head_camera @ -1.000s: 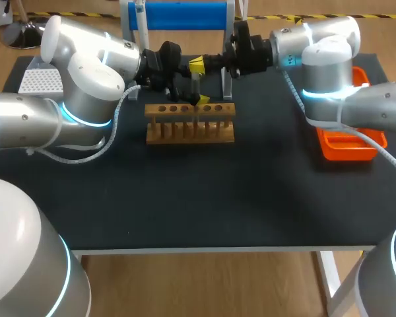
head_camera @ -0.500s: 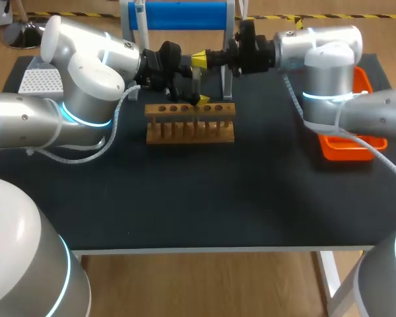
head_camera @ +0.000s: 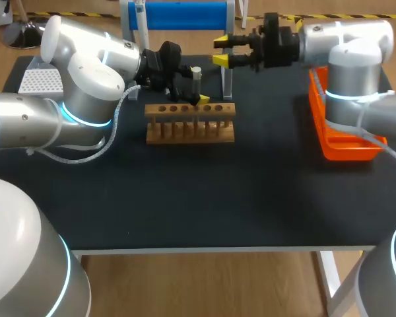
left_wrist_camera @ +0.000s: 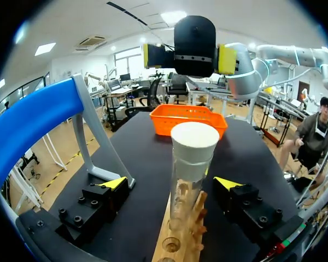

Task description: Invert the test tube, pick up the pipette, mount the tip to pipette, aspirate from beaker and dispense into the tube, eject the tip, return the pipette, and cap with the stopper.

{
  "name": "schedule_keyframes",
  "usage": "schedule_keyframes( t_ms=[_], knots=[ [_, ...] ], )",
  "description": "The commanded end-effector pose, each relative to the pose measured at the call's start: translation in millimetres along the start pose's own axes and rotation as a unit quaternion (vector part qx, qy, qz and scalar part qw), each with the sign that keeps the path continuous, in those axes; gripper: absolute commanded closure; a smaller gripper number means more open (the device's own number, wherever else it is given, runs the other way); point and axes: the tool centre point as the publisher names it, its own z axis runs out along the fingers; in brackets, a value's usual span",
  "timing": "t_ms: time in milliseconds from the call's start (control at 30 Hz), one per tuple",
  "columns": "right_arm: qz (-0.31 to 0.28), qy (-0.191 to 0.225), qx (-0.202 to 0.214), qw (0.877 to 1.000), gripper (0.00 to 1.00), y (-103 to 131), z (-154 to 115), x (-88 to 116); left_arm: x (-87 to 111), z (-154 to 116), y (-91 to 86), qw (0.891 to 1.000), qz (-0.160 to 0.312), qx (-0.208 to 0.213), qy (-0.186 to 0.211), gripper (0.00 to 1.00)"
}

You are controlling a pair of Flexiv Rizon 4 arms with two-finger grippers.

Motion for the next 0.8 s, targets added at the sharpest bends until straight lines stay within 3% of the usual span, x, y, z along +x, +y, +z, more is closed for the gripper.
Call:
schedule_keyframes(
  t_ms=[33, 167, 500, 800],
  knots=[
    [-0.012, -0.059, 0.047, 0.997, 0.0, -10.4, -27.2, 15.3, 0.0, 0.1, 0.6, 1.0, 0.0, 0.001, 0.0, 0.0],
    [-0.009, -0.095, 0.093, 0.991, 0.0, -34.7, -42.0, 15.5, 0.0, 0.1, 0.6, 1.0, 0.0, 0.001, 0.0, 0.0],
    [-0.009, -0.095, 0.093, 0.991, 0.0, -34.7, -42.0, 15.5, 0.0, 0.1, 0.6, 1.0, 0.0, 0.001, 0.0, 0.0],
    [-0.009, -0.095, 0.093, 0.991, 0.0, -34.7, -42.0, 15.5, 7.8, -21.6, 11.2, 0.999, -0.008, -0.023, -0.025, 0.0]
  ],
)
